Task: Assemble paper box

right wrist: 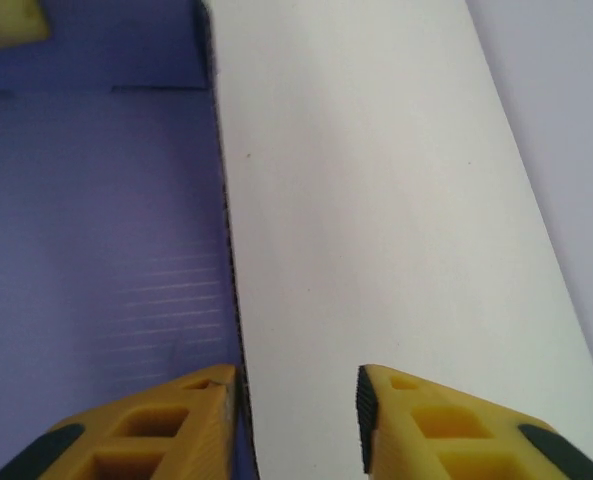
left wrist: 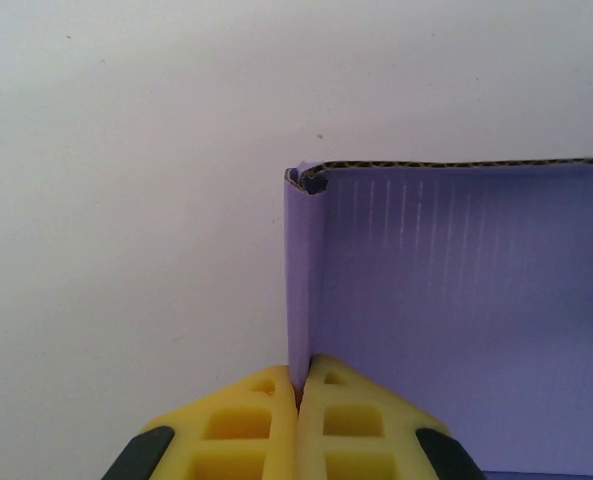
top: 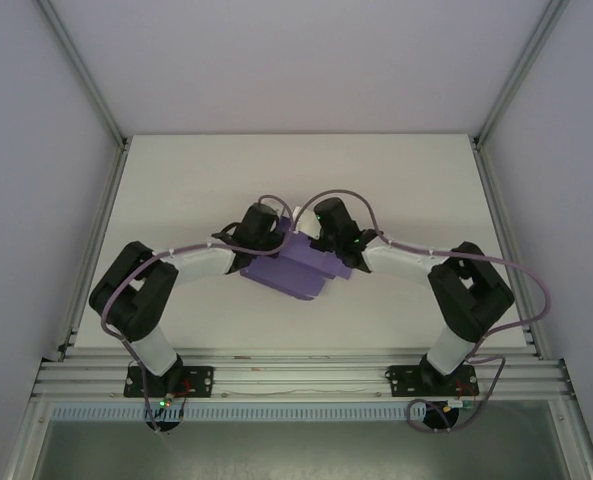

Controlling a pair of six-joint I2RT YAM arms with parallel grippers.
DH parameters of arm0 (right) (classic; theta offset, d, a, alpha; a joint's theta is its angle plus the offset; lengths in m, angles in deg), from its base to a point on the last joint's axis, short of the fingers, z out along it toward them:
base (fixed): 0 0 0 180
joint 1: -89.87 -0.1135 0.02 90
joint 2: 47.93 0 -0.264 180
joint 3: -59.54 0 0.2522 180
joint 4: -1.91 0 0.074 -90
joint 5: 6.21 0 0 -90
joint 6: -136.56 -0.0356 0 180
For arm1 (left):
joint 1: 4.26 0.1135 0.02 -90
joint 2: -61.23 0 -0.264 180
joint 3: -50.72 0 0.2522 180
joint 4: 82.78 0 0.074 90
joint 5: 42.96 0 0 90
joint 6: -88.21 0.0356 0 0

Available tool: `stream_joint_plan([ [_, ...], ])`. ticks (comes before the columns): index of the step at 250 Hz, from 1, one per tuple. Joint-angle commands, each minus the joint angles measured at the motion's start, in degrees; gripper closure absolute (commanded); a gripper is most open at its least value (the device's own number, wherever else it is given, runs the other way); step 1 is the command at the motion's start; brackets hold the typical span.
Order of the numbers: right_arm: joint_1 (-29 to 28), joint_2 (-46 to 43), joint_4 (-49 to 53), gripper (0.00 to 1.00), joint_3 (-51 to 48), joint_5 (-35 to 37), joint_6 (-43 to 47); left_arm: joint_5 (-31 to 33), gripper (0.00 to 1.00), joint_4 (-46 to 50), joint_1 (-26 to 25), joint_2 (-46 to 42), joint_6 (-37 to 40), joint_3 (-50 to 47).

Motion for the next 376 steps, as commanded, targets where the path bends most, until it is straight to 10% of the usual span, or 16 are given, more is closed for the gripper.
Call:
stream_joint_plan([
  [1, 1.96, -1.81, -3.47, 0.6, 2.23, -4.77, -2.17, 2.7, 1.0, -1.81, -0.54, -1.07, 1.5, -2.42],
  [47, 3.26, -0.44, 2.47, 0.56, 3.76, -17.15, 3.95, 0.62, 1.0, -4.65, -0.65, -1.62, 0.41, -4.04],
  [180, 3.7, 10.27, 12.13, 0.5, 14.46, -19.25, 6.05, 0.54, 1.0, -5.08, -0.63, -1.09, -2.93, -3.71],
  [220, 3.67, 12.87, 2.21, 0.57, 13.6, -14.15, 4.64, -0.01, 1.0, -4.83, -0.64, -1.28, -3.26, -3.84],
  [264, 3.63, 13.41, -0.27, 0.99, 13.49, -12.89, 4.81, 3.29, 1.0, -3.56, -0.75, -0.32, -4.98, -3.55],
  [376, 2.73, 8.96, -2.71, 1.0, 8.43, -15.01, 7.44, 8.59, 0.86, -0.79, -0.43, 4.26, -10.92, -1.47],
])
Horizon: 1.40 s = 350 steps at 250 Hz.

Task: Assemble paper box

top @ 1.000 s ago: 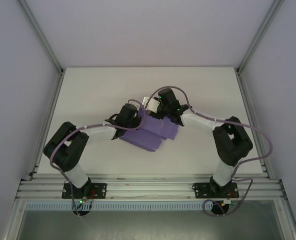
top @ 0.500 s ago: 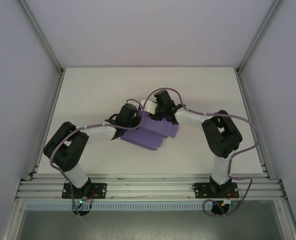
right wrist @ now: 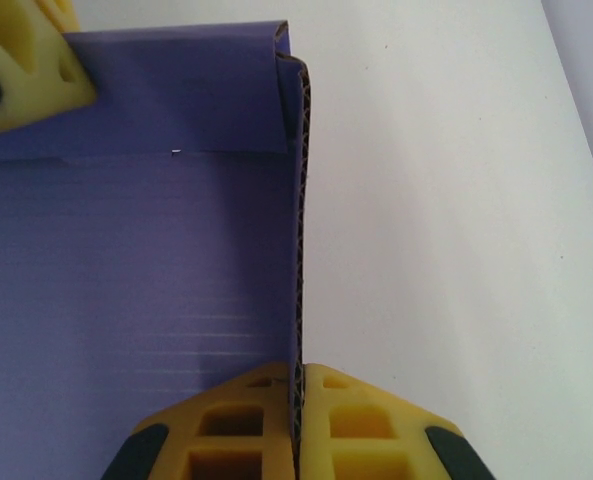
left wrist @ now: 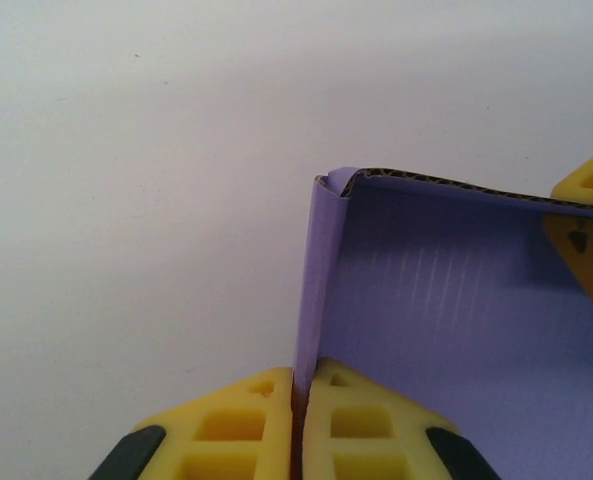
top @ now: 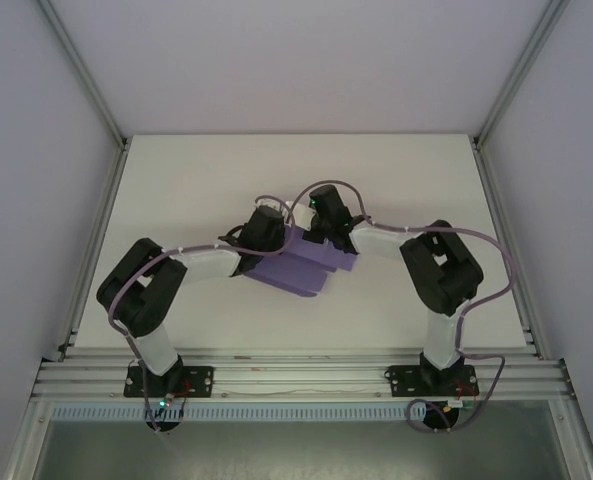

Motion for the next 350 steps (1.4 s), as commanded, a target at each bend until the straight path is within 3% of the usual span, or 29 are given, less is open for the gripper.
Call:
stream_joint_plan([
  [1, -0.63, -4.03, -1.0, 1.0, -0.99, -1.96, 1.46, 1.43, 0.85, 4.18, 0.89, 1.45, -1.99, -1.54],
  [21, -0.67, -4.57, -1.09, 1.0, -1.4, -2.2, 1.59, 0.37, 0.77, 4.35, 1.09, 0.64, -1.56, -1.57],
  [84, -0.62, -5.92, 0.89, 1.0, -1.47, -3.74, 2.27, -2.55, 0.78, 3.6, 3.61, -0.32, -2.64, -2.13],
  [92, -0.62, -6.07, 1.42, 1.0, -1.44, -4.11, 2.46, -3.03, 0.82, 3.03, 3.79, -0.37, -2.6, -2.29],
  [107, -0.62, -6.19, 2.22, 1.0, -1.36, -4.56, 2.47, -3.05, 1.0, 2.22, 3.79, -0.2, -2.29, -2.18],
  [138, -0.79, -6.44, 3.91, 1.0, -1.17, -5.59, 2.47, -3.28, 1.0, 2.46, 3.62, 1.59, -1.26, -0.26],
  [168, -1.11, -6.2, 5.46, 1.0, -1.0, -5.04, 1.75, 4.74, 1.0, 4.03, 2.74, 3.53, -3.96, 1.08],
  [220, -1.43, -6.44, 4.05, 1.0, -2.15, -4.75, 0.2, 27.93, 1.0, 8.34, -1.62, 7.01, -11.46, 2.55],
  [241, -1.58, -6.42, 4.18, 1.0, -2.12, -5.31, -0.25, 30.51, 1.0, 11.45, -2.07, 8.75, -14.08, 4.4],
  [263, -1.78, -6.23, 3.93, 1.0, -2.15, -5.0, -0.51, 27.03, 1.0, 7.98, -2.07, 8.53, -13.98, 3.03],
  [302, -1.77, -6.21, 3.31, 1.0, -2.22, -3.79, -0.82, 15.04, 1.0, -0.87, -2.06, 5.01, -8.04, -1.44],
  [329, -1.72, -6.6, 1.53, 1.0, -2.59, -2.19, -0.57, 9.34, 0.55, -4.26, -1.77, -0.14, -6.69, -5.34],
  [350, -1.74, -6.79, -0.28, 1.0, -2.8, -0.51, 0.22, 6.46, 0.46, -4.25, -1.57, -4.35, -6.87, -6.97],
])
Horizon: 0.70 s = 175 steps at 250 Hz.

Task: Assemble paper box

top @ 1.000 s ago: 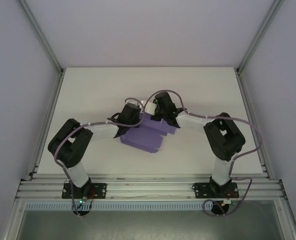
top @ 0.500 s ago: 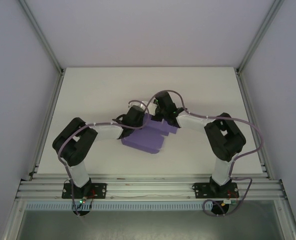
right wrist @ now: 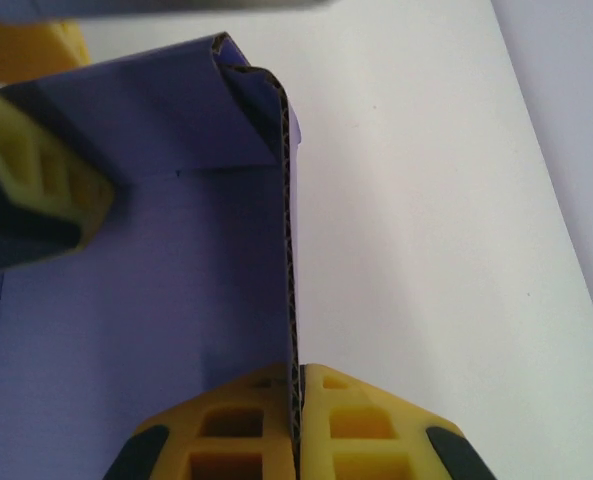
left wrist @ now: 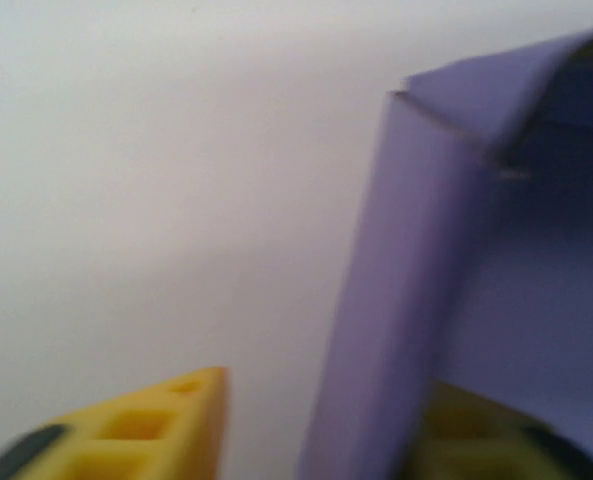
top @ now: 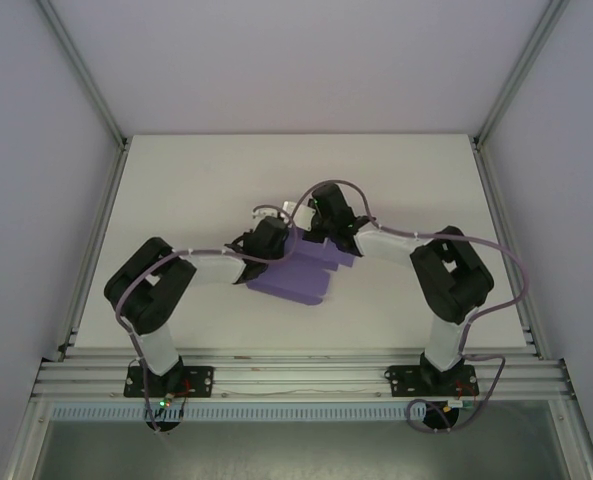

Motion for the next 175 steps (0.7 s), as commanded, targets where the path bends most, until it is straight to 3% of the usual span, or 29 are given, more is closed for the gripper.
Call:
stream_joint_plan([
  [1, -0.74, -2.42, -0.4, 1.0, -0.9, 1.74, -1.7, -1.33, 0.46, -1.02, 0.89, -5.39, -0.63, -2.89],
  [33, -0.7, -2.94, -0.4, 1.0, -0.4, 2.26, -0.77, -4.61, 0.41, 0.9, 1.32, -10.23, -1.53, -3.61],
  [51, -0.72, -3.26, -0.88, 1.0, -0.48, 2.16, -0.57, -6.27, 0.33, 0.86, 1.96, -12.07, -2.51, -4.38],
  [86, -0.84, -3.39, -3.0, 1.0, -1.2, 3.14, 0.22, -10.31, 0.32, -0.22, 4.28, -13.44, -4.06, -5.69],
  [126, -1.02, -3.61, -3.37, 1.0, -1.06, 3.21, 0.61, -13.45, 0.39, 0.36, 5.51, -10.93, -1.33, -4.69],
  [175, -1.11, -4.28, -1.51, 1.0, -1.14, -0.12, 1.96, -22.95, 0.54, -1.64, 9.27, -5.65, -0.07, -3.04],
])
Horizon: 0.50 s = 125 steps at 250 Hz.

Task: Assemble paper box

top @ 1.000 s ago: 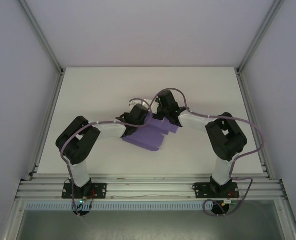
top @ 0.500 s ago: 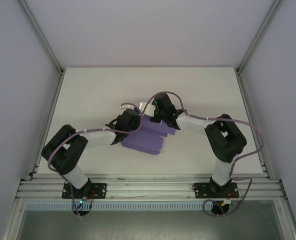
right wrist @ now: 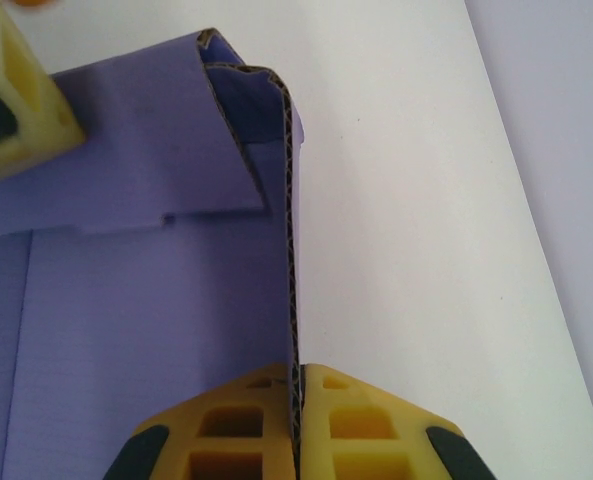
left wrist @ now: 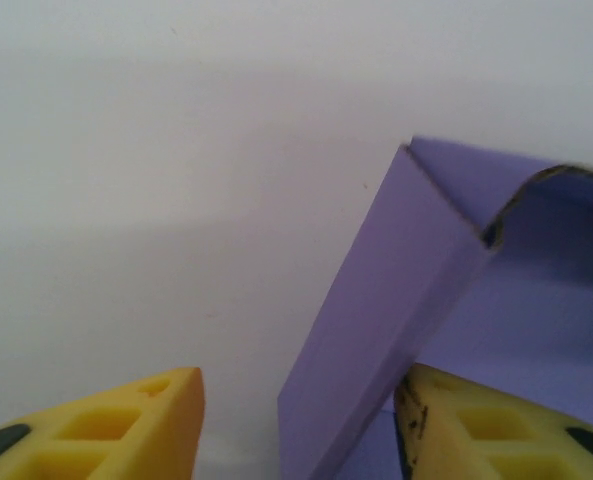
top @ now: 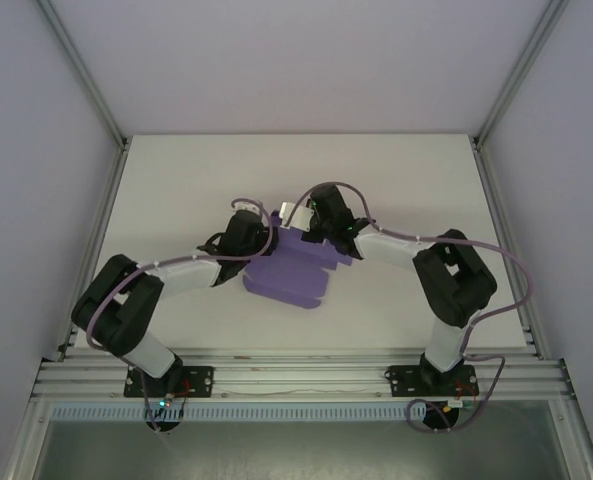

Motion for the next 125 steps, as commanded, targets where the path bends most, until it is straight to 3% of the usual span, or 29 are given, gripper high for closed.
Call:
stream_joint_plan([
  [1, -0.32, -2.77, -0.37, 1.0, -0.55, -1.98, 0.9, -6.71, 0.54, -0.31, 2.73, 3.56, 1.41, 1.69],
  [54, -0.4, -2.5, 2.49, 1.0, -0.02, -4.53, 1.17, -6.95, 0.78, 0.26, 3.52, 7.23, 1.7, 4.3],
  [87, -0.97, -2.24, 4.24, 1.0, -0.1, -5.08, 1.22, -4.64, 1.0, 0.55, 3.42, 8.95, 1.52, 6.18],
  [107, -1.93, -2.28, 6.04, 1.0, -0.42, -4.99, 1.22, -3.55, 1.0, -0.94, 2.95, 9.91, 1.4, 6.45],
  [125, -2.74, -2.56, 5.39, 0.91, -1.5, -3.75, -0.21, -1.57, 1.0, -2.64, 2.1, 10.42, 1.64, 6.05],
])
